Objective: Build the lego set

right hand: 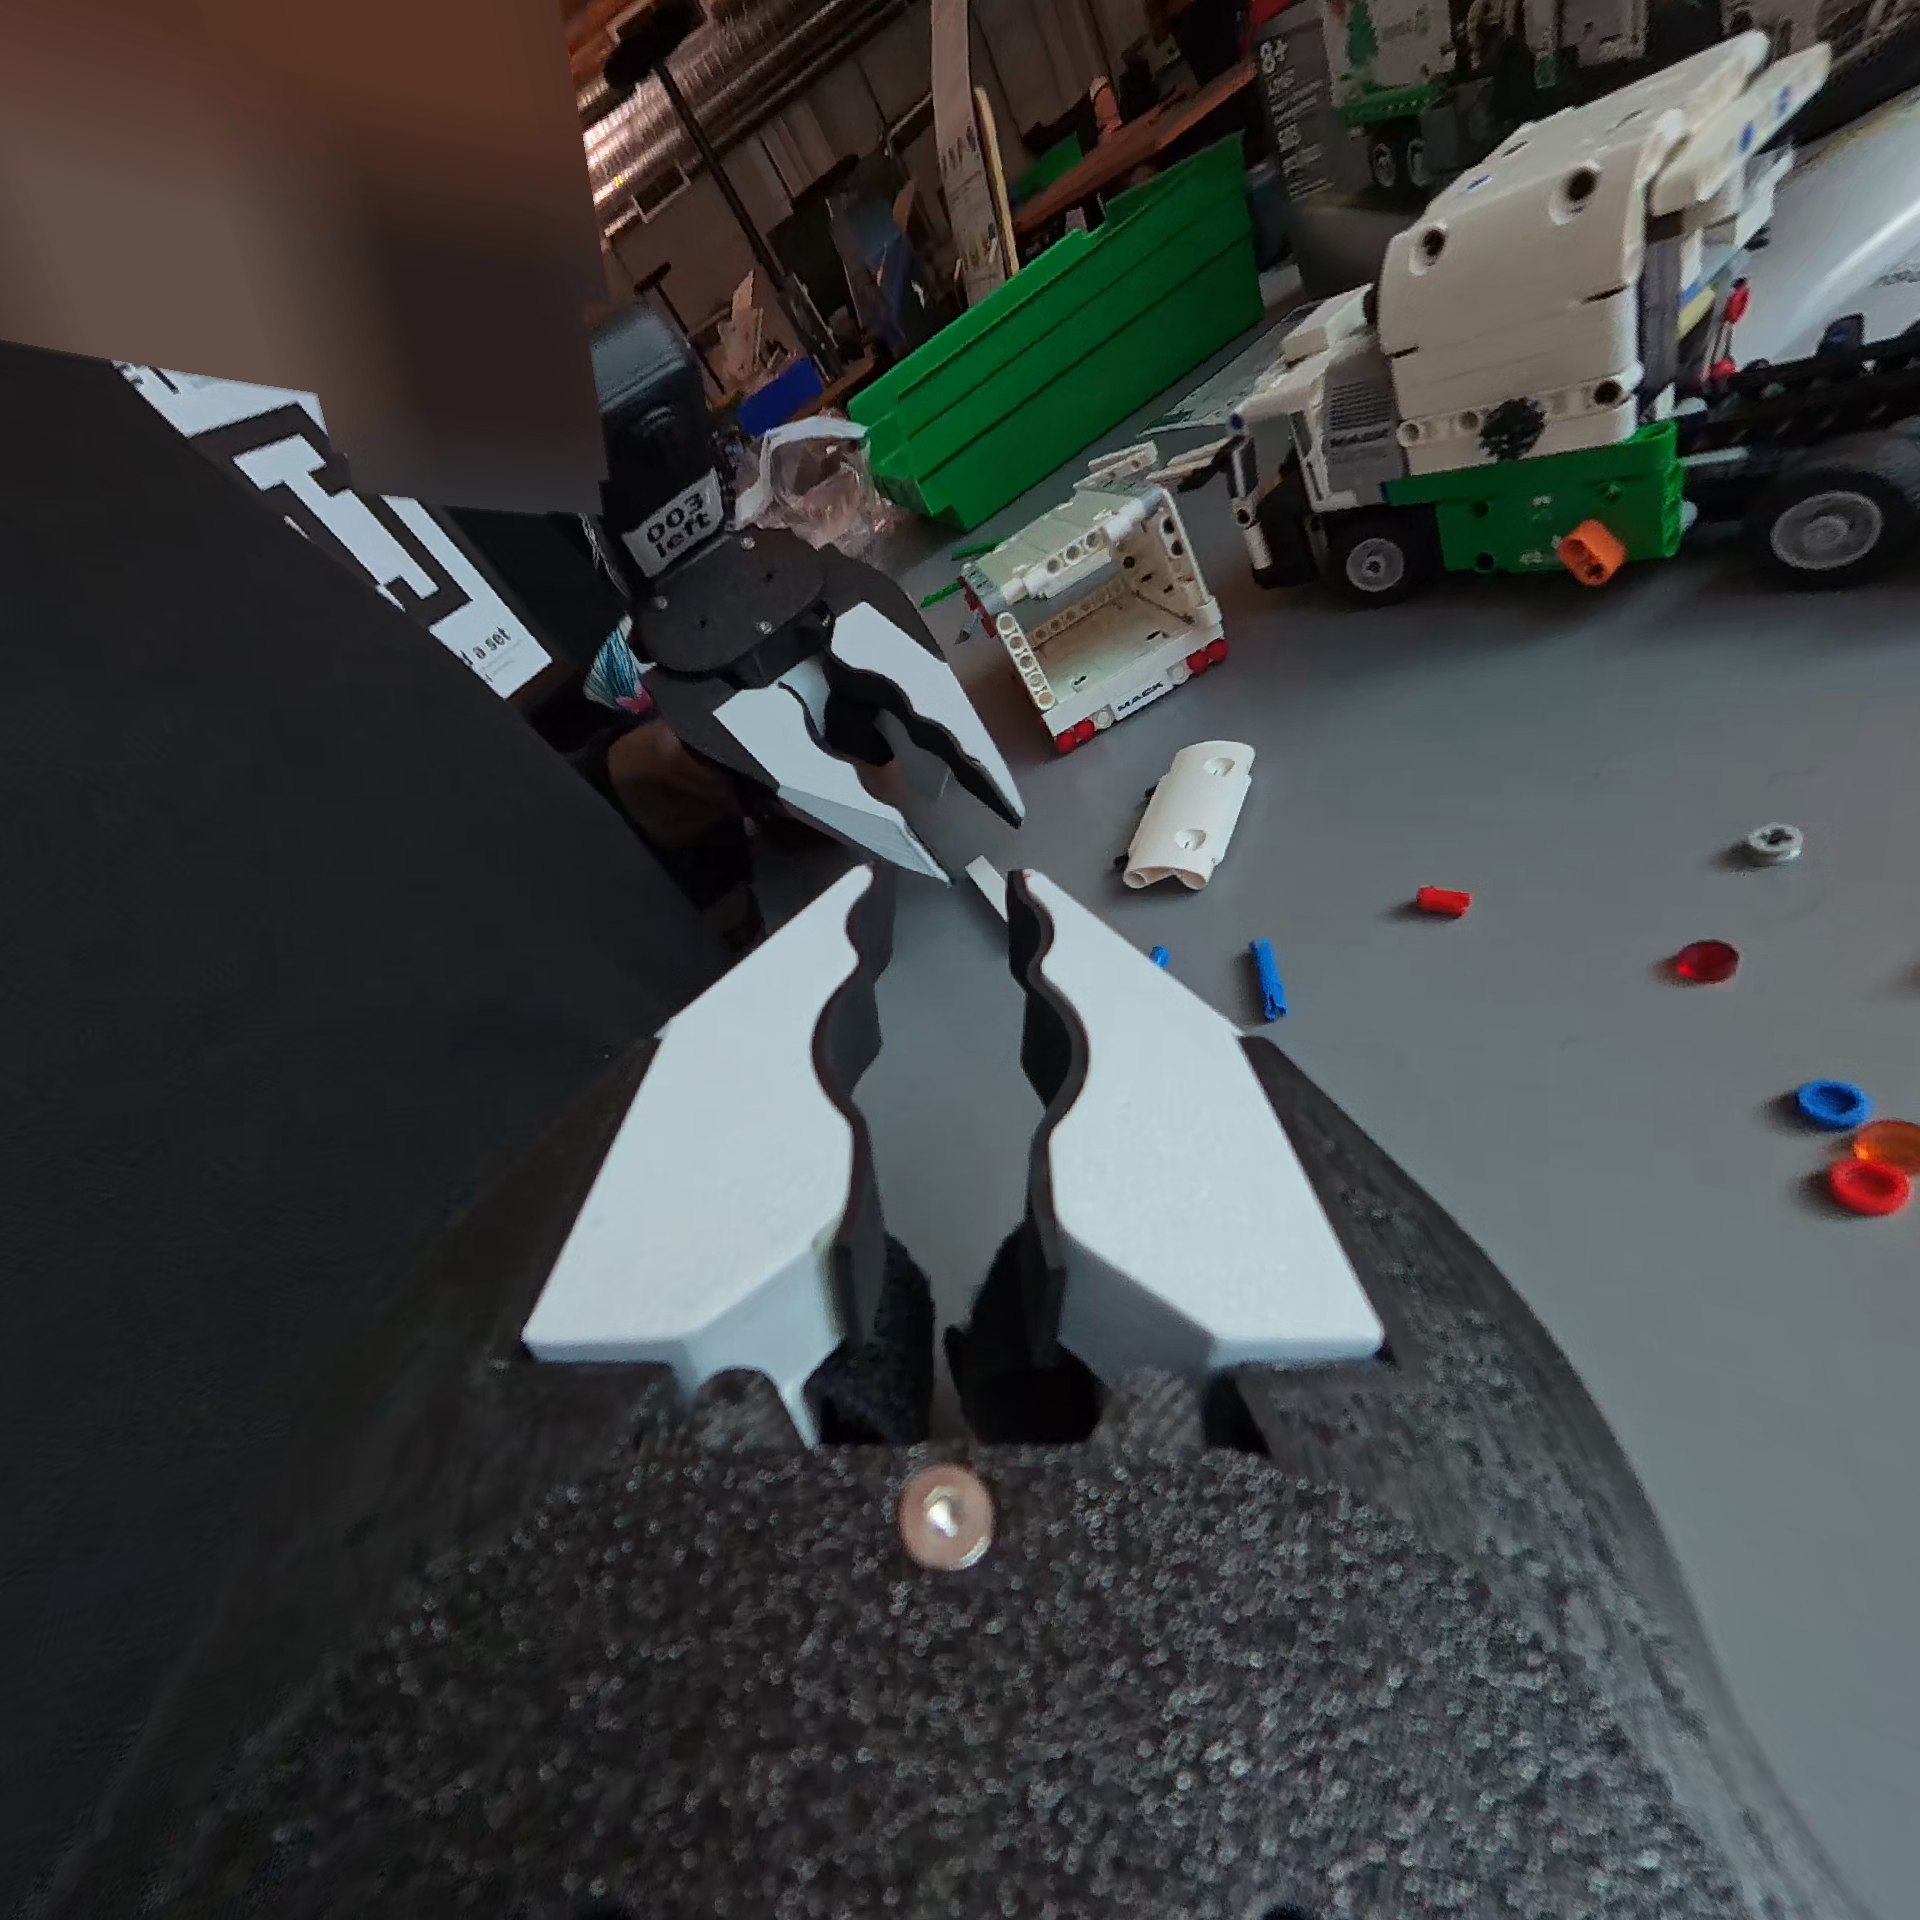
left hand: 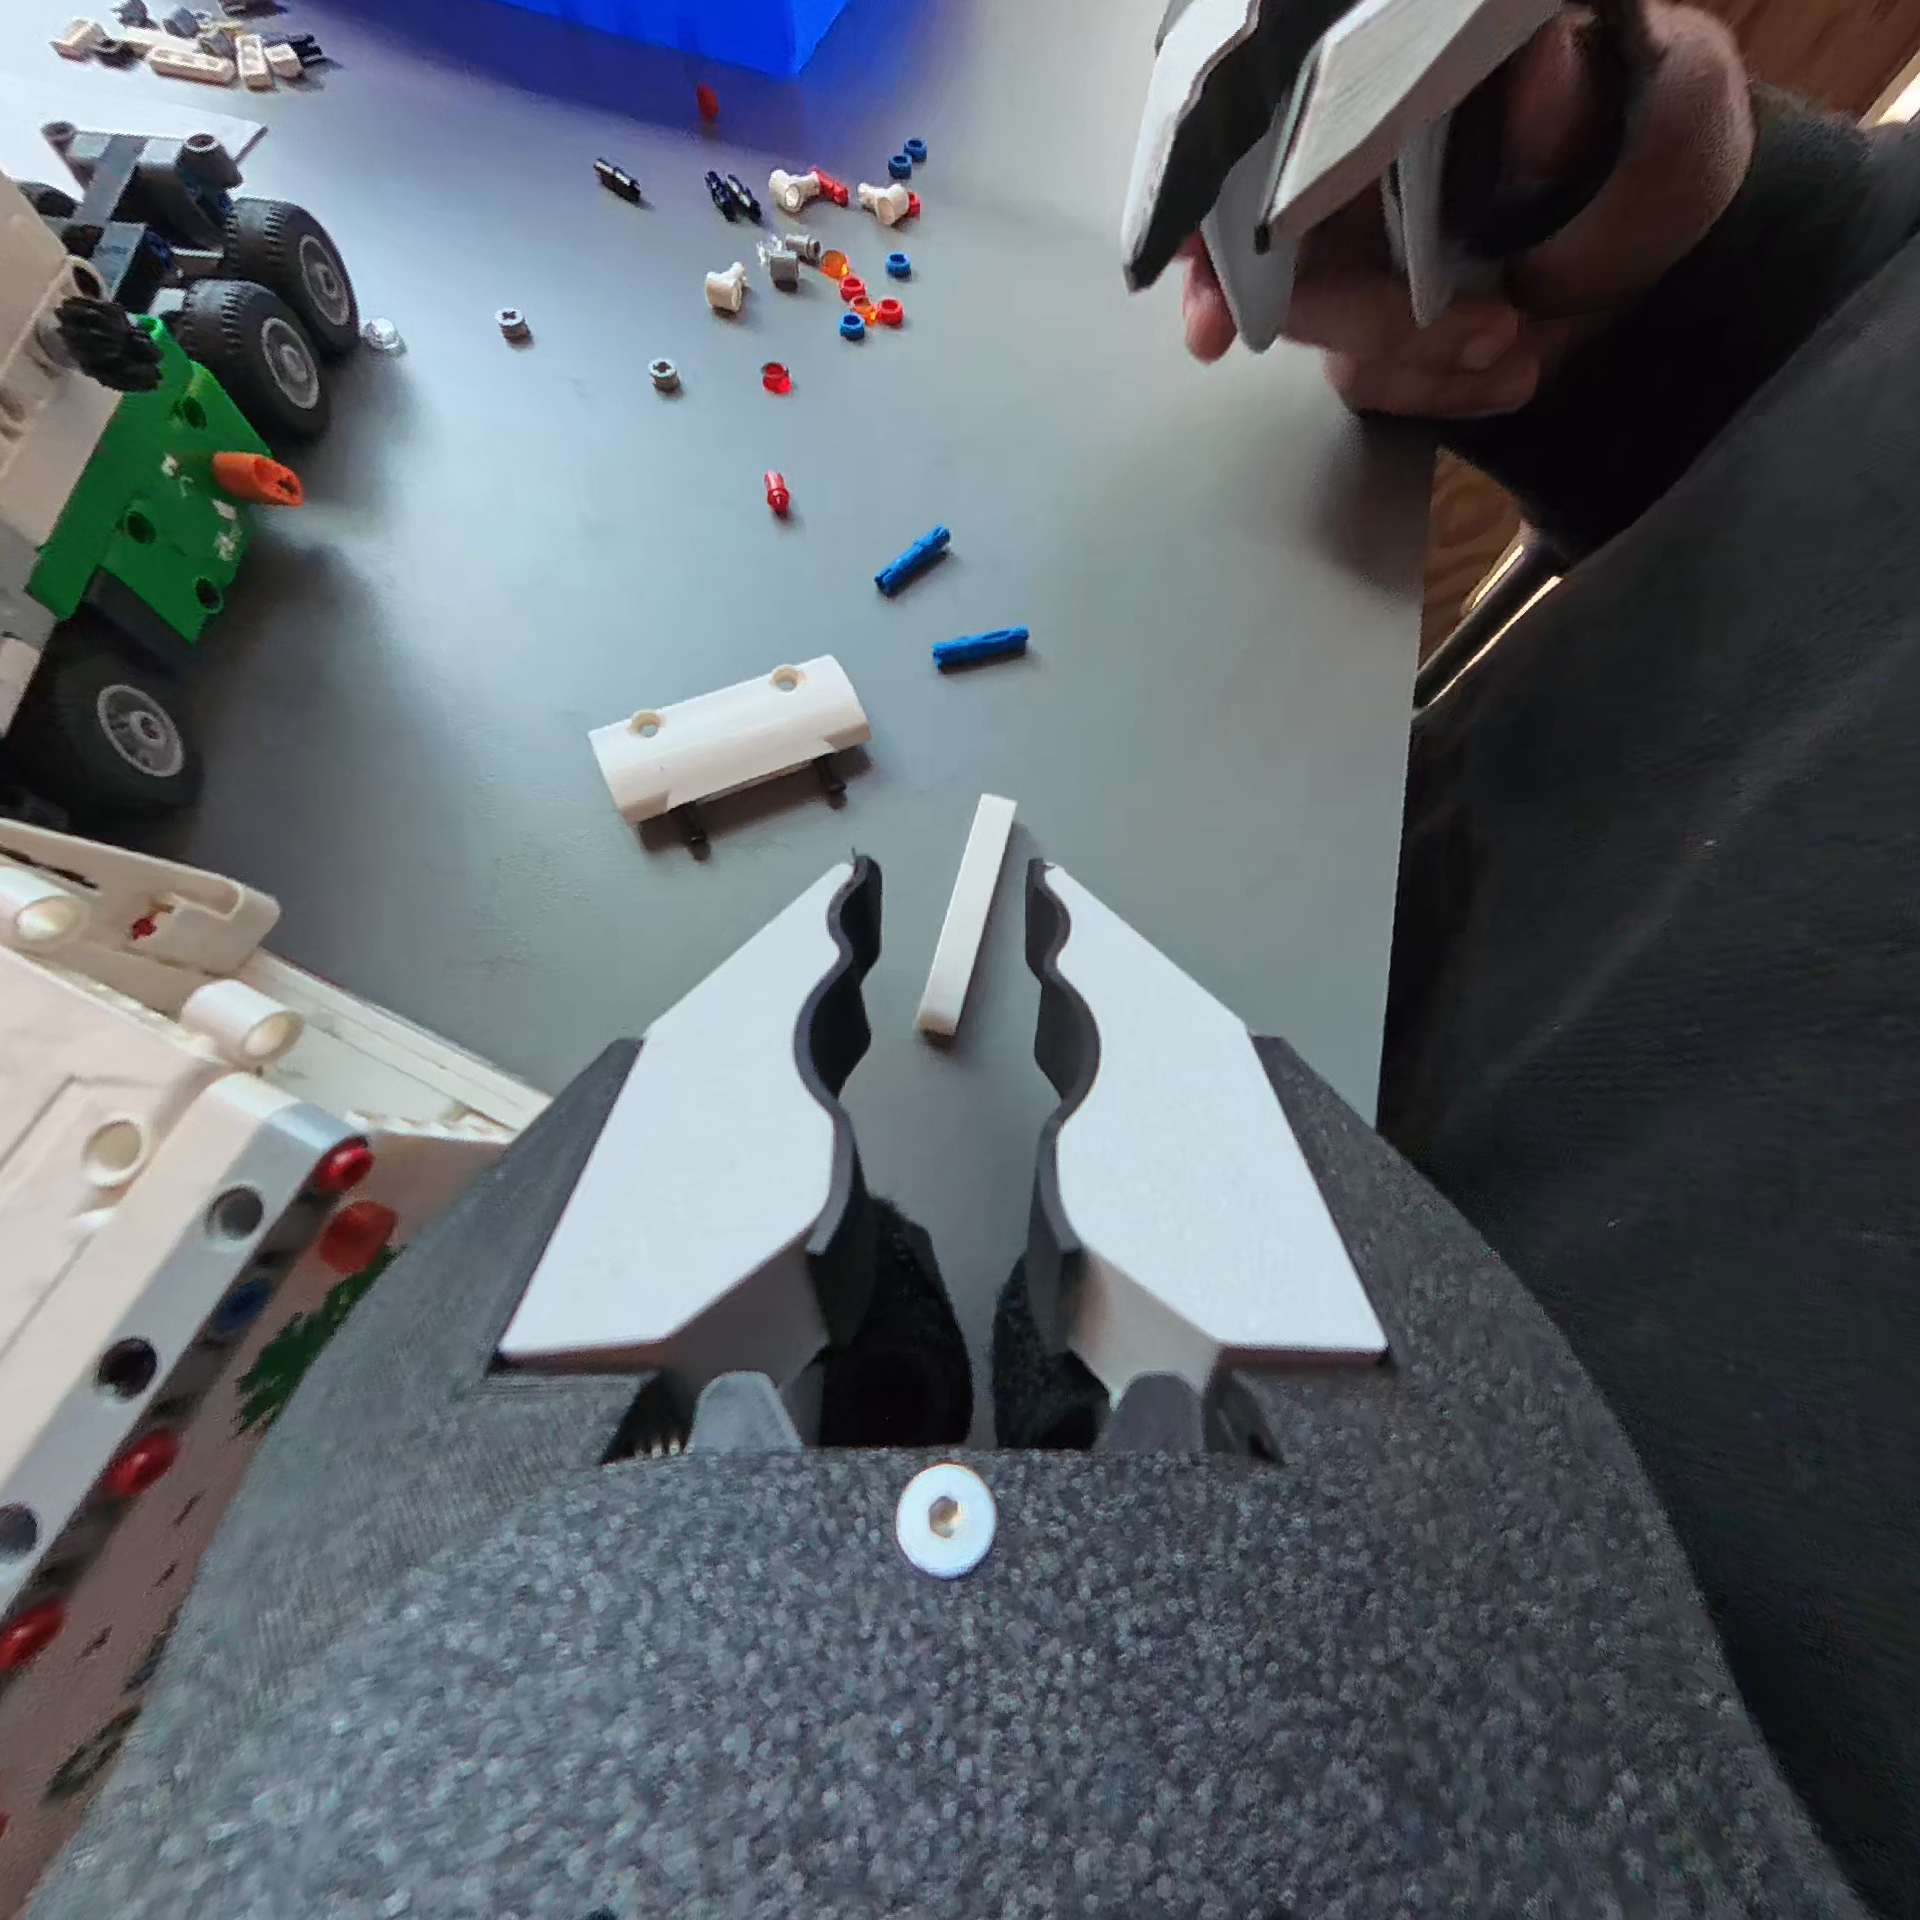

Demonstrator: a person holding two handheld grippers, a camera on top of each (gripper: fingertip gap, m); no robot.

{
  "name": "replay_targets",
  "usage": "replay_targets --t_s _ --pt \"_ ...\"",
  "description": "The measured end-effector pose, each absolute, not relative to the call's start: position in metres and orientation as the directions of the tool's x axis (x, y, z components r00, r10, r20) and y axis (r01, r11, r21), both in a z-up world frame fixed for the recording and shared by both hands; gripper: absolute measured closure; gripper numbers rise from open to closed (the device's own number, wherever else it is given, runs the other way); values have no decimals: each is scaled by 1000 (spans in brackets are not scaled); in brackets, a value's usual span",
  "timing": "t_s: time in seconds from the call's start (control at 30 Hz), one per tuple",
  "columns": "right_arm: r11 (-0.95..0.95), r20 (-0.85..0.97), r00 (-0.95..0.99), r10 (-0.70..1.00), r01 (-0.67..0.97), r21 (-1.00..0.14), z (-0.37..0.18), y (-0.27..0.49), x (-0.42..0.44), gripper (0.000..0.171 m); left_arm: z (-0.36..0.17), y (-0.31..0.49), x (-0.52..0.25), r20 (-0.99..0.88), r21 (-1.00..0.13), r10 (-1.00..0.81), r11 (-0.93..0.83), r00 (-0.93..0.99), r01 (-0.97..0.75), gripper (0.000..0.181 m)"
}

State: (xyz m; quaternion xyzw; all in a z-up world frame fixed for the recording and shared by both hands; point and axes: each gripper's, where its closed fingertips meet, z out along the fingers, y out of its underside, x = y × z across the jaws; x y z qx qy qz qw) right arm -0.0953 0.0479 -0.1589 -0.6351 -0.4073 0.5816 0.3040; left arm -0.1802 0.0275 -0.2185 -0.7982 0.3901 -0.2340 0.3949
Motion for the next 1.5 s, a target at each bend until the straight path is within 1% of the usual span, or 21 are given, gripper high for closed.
replay_targets --t_s 0.1,0.17,0.23,0.4,0.6,0.77,0.83,1.17,1.33,1.5 --pt "-373 -379 14 925 220 -901 -159 43 -110 149 -228 24 -188 40 -779 -805 -397 592 -486 156" --pt "-319 -328 23 945 296 -900 -165 39 -121 146 -230 21 -189 52 -768 -807 -409 589 -492 156" --pt "-304 -321 16 947 369 -878 -173 33 -131 146 -232 21 -191 48 -760 -805 -413 591 -501 156" --pt "-287 -310 14 951 418 -862 -180 26 -147 146 -237 19 -191 10 -741 -826 -385 564 -551 160" --pt "-236 -239 50 970 437 -868 -181 30 -145 146 -237 17 -191 11 -740 -835 -377 550 -557 163" --pt "-280 -292 43 955 447 -850 -190 30 -142 147 -237 19 -190 28 -738 -836 -387 547 -553 166" --pt "-287 -302 37 953 444 -849 -191 30 -142 146 -238 15 -189 49 -733 -848 -390 528 -557 175" --pt "-308 -334 8 942 413 -857 -187 29 -142 147 -237 19 -189 65 -731 -848 -400 527 -553 175" --pt "-281 -291 43 956 429 -859 -193 36 -140 147 -235 21 -190 52 -732 -852 -387 520 -561 175" --pt "-284 -294 44 955 425 -859 -192 37 -140 147 -235 23 -193 42 -735 -847 -386 530 -558 175"
